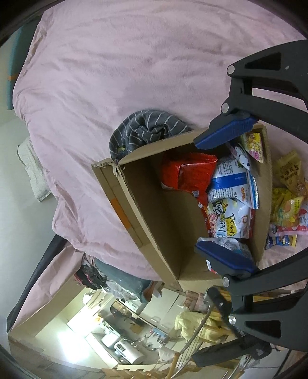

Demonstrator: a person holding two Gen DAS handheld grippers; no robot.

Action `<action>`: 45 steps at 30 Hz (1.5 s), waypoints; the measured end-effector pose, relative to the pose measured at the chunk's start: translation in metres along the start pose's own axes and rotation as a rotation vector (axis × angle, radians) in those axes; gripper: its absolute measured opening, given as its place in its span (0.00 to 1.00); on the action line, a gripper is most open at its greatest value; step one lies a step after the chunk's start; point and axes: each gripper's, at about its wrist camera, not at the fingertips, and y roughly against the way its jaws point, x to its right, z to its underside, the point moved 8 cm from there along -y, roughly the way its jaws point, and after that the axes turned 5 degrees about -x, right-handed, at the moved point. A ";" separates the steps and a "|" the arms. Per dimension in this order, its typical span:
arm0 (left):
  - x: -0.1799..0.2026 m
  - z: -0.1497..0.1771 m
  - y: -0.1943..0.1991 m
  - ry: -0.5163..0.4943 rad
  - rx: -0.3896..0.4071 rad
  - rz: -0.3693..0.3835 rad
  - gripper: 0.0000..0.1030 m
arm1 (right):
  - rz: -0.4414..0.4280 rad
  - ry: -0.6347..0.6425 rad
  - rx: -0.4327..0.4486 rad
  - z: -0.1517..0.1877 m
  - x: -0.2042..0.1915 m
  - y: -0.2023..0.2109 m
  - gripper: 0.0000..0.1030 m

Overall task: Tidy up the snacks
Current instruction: 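Move both open grippers back from the box toward the remaining snacks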

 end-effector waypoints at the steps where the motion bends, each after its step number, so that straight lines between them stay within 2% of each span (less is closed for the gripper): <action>1: -0.005 0.000 0.004 0.014 0.001 0.000 0.87 | -0.003 -0.004 0.002 0.001 0.000 0.002 0.80; 6: -0.019 0.010 0.015 0.018 -0.010 -0.026 0.87 | -0.009 -0.015 -0.008 0.013 -0.002 0.010 0.80; 14: -0.037 0.049 0.023 0.038 -0.078 -0.055 0.87 | -0.008 0.005 -0.059 0.041 -0.011 0.015 0.80; 23: -0.054 0.096 0.018 0.073 -0.185 -0.085 0.87 | -0.066 -0.056 -0.257 0.094 -0.018 -0.021 0.80; 26: -0.059 0.103 0.017 0.068 -0.194 -0.095 0.87 | -0.051 -0.055 -0.354 0.112 -0.020 -0.046 0.80; 29: -0.067 0.108 0.017 0.049 -0.198 -0.112 0.87 | -0.007 -0.039 -0.400 0.124 -0.021 -0.065 0.80; 31: -0.075 0.109 0.018 0.051 -0.197 -0.120 0.87 | 0.067 -0.020 -0.408 0.130 -0.018 -0.076 0.80; 33: -0.082 0.111 0.018 0.055 -0.199 -0.127 0.87 | 0.078 -0.017 -0.446 0.138 -0.020 -0.090 0.80; 36: -0.095 0.113 0.017 0.071 -0.207 -0.140 0.87 | 0.079 0.025 -0.491 0.148 -0.028 -0.105 0.75; 38: -0.103 0.115 0.016 0.088 -0.213 -0.147 0.87 | 0.114 0.059 -0.517 0.156 -0.030 -0.113 0.73; 42: -0.106 0.119 0.011 0.104 -0.232 -0.147 0.87 | 0.143 0.064 -0.528 0.161 -0.025 -0.114 0.65; 45: -0.098 0.125 0.001 0.103 -0.264 -0.131 0.87 | 0.155 0.062 -0.531 0.162 -0.016 -0.107 0.56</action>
